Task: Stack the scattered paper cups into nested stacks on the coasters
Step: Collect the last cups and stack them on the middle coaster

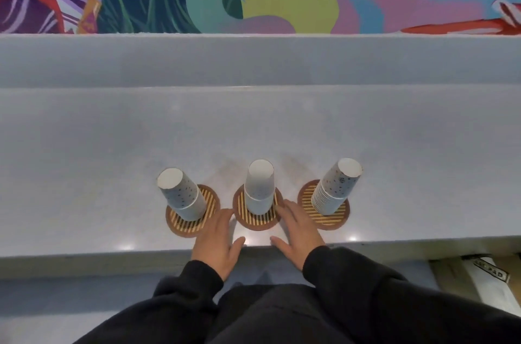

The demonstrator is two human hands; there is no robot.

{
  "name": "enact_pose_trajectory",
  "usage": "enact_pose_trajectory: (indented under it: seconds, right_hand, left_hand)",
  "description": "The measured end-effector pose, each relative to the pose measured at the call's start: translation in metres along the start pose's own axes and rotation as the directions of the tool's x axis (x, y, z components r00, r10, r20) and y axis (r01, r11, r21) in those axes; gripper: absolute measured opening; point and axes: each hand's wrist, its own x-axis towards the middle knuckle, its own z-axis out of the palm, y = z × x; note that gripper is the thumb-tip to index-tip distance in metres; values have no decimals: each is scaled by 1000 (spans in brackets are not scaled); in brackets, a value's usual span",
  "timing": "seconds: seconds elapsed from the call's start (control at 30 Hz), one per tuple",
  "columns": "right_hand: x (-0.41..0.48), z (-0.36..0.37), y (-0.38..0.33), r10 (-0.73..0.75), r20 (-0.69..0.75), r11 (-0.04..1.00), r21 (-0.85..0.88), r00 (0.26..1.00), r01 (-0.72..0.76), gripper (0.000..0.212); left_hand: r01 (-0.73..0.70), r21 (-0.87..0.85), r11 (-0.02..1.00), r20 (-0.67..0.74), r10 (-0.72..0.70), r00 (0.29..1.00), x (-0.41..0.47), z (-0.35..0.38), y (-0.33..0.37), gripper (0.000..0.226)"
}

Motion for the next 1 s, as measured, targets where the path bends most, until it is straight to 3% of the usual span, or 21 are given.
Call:
enact_pose_trajectory:
  seconds: [0.07, 0.13, 0.4, 0.53, 0.63, 1.0]
  right_hand:
    - [-1, 9, 1, -48, 54, 984, -168, 997, 57, 76]
    - [0, 12, -1, -53, 93, 966, -246, 994, 75, 75]
    - [-2, 16, 0, -36, 80, 964, -261, 996, 56, 73]
    - [-1, 14, 2, -38, 94, 961, -269, 995, 62, 74]
    - [-2, 14, 2, -36, 109, 961, -269, 993, 65, 74]
    - [-1, 19, 7, -52, 107, 953, -290, 993, 81, 74]
  left_hand:
    - [-147, 187, 971, 89, 132, 987, 2, 16, -18, 72]
    - [-217, 288, 933, 162, 176, 971, 6, 26, -26, 75]
    - [-252, 365, 896, 156, 208, 966, 10, 30, -34, 71]
    - [-136, 357, 924, 29, 135, 990, 7, 21, -40, 70]
    - [-43, 377, 925, 60, 22, 998, 2, 20, -47, 69]
    - [-62, 376, 925, 52, 45, 998, -3, 26, -51, 69]
